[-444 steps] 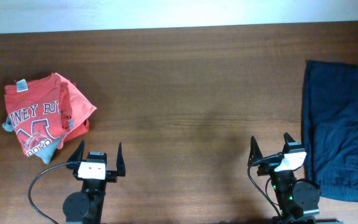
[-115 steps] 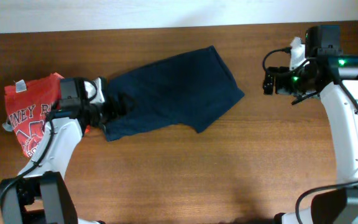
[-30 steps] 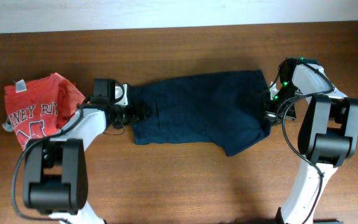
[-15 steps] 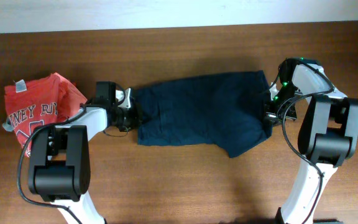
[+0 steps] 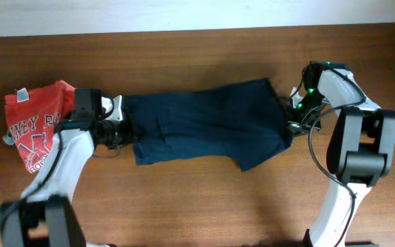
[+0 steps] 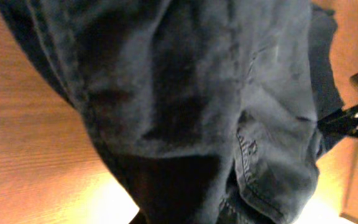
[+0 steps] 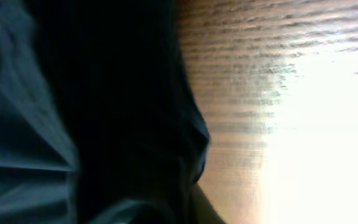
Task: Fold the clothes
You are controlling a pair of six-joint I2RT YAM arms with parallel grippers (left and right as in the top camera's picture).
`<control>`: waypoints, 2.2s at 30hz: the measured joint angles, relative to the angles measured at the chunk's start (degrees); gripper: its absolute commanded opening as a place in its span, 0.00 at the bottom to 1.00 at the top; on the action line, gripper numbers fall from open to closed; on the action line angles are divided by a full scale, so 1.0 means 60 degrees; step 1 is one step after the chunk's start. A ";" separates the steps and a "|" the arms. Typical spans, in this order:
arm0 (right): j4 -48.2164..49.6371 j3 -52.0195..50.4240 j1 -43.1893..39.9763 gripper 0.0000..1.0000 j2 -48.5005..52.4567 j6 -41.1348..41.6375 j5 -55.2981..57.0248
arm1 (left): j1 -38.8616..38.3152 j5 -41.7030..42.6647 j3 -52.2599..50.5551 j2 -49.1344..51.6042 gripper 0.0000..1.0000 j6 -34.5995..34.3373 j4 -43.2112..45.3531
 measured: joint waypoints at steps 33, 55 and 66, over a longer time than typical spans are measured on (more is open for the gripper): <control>0.1942 0.0455 0.2863 0.04 -0.1359 -0.1643 -0.3727 | 0.0321 -0.2874 0.0474 -0.0739 0.00 0.0914 -0.1887; 0.5843 0.0455 0.6714 0.04 0.0827 0.2266 -0.3519 | 0.0127 -0.2361 0.0481 -0.1938 0.01 0.0951 -0.1934; 0.6441 0.0455 0.7344 0.04 0.1188 0.2900 -0.3461 | -0.0590 -0.2164 0.1005 -0.1938 0.00 0.0951 -0.2116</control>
